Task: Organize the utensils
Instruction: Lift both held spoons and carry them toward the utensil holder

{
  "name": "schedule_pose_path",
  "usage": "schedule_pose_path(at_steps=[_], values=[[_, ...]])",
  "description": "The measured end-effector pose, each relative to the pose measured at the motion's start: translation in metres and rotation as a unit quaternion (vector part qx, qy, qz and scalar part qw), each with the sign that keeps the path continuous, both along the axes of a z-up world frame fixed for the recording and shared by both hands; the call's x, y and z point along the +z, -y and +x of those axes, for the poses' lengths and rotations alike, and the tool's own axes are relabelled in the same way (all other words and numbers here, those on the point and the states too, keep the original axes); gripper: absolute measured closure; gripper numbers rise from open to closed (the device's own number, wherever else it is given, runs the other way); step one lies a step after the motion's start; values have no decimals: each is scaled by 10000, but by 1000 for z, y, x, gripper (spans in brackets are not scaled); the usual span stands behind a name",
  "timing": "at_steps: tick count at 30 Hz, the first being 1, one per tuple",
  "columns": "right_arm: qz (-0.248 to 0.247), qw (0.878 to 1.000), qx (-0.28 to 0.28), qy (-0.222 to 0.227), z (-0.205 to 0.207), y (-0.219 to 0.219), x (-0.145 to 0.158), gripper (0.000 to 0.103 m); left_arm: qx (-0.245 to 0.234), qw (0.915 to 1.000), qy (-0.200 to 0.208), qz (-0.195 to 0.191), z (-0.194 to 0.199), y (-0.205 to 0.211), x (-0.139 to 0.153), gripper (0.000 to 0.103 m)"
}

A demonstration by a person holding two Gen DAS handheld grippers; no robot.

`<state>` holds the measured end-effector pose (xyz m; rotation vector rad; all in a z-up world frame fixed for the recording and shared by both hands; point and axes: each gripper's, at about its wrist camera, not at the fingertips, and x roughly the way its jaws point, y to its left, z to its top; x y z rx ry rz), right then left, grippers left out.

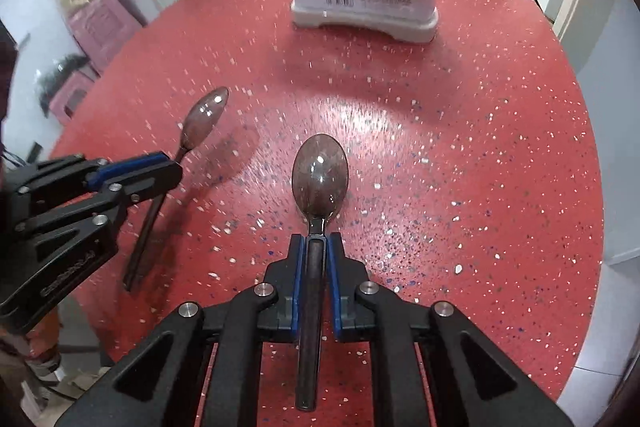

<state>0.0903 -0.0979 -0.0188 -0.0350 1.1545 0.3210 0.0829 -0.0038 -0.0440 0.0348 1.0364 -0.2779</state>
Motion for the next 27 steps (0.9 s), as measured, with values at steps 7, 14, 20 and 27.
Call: schedule_pose_path(at_steps=[7,14,20,27], values=[[636,9963,2,579,-12,18,36,91,90,9998,147,-23,-1,0,13,66],[1032,9905,-102,904,-3,30,66,91,133,9994,304,-33,5,3,28,66],[1176,9868,-176,1099,10,40,83,91,164,9987,470,-105,16,5,45,66],[1295,9826,-213,1312,23,48,105,91,183,9972,700,-195,31,9,70,66]])
